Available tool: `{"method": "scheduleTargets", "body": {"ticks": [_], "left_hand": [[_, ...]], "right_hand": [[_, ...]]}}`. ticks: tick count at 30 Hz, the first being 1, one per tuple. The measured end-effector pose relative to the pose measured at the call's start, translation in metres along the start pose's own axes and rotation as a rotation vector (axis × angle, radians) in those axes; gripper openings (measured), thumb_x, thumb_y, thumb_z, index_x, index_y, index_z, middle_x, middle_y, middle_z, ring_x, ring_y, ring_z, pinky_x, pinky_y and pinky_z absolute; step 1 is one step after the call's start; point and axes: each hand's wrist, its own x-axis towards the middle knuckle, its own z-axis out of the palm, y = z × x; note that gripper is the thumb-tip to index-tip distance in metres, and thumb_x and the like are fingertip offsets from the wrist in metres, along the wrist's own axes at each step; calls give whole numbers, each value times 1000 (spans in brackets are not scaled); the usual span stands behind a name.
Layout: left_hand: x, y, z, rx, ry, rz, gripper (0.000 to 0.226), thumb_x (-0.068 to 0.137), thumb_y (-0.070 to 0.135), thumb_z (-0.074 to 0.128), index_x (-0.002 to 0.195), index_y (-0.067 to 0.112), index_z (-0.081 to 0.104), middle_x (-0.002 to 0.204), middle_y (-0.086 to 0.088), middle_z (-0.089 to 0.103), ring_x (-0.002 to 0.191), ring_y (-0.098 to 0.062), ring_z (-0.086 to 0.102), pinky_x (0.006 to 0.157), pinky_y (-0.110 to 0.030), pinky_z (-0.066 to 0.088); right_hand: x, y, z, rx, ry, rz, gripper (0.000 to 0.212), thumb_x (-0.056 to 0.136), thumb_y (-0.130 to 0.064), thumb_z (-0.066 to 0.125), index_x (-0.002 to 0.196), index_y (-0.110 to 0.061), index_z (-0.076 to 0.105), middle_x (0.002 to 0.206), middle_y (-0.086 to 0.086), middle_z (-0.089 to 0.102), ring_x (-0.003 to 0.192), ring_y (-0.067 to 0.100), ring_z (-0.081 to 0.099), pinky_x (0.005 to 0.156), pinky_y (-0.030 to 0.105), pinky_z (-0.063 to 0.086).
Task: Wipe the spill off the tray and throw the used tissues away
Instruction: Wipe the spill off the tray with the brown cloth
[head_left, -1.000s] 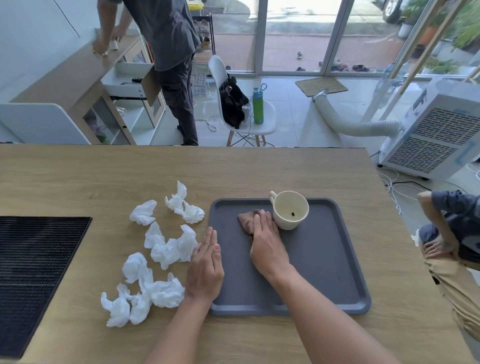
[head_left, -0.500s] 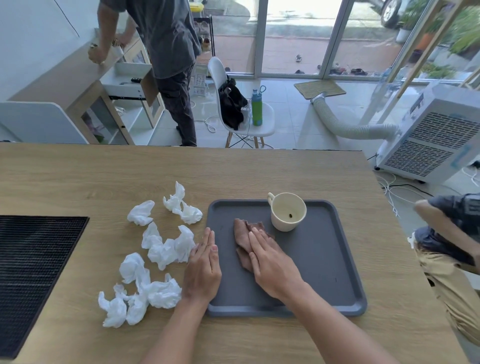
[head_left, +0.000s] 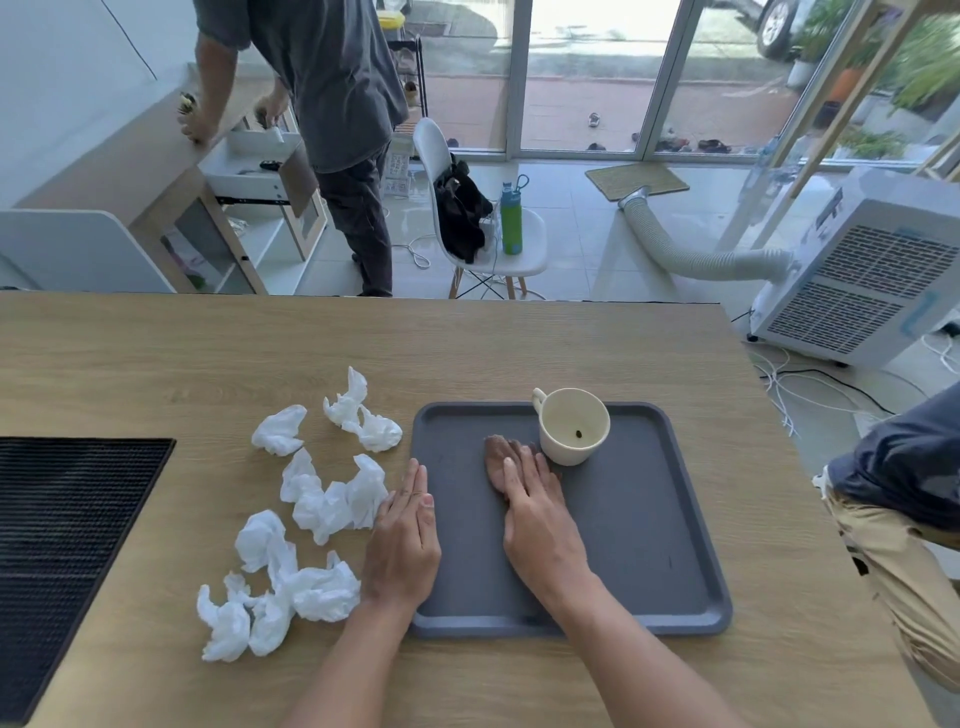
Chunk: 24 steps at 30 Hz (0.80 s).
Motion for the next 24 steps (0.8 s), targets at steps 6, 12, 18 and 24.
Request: {"method": "scheduleTargets", "body": {"ticks": [6,12,18,24], "left_hand": [[0,-2,2,-11,-7,-14,58,96,40,12,148,18,28,156,12,16,143,2,13,115,-19,7],[1,-6,3,-51,6,-23,59,96,42,12,148,19,27,155,11,20,142,2,14,119,-30,16],[1,-1,2,-57,10,-20,56,97,38,15,147,18,30,155,12,20,143,-1,17,119,-30,16],[0,-1,2,-23,-1,2,62,95,44,10,149,18,25,156,10,17,143,-1,15,115,-20,7]], "right_hand": [[28,-17,-4,141,-40,29,62,98,-16,41,154,-6,17,161,13,16,150,29,6,122,38,4],[6,-39,0,246,-61,-160,57,97,-19,46,152,-19,30,159,1,28,148,22,18,121,33,13],[-9,-1,1,162,-26,-215,56,92,-10,47,147,-18,39,154,-1,38,144,19,28,116,37,28],[17,-8,-5,231,4,-86,56,97,-12,45,151,-12,31,158,5,29,149,19,16,121,29,9]]}}
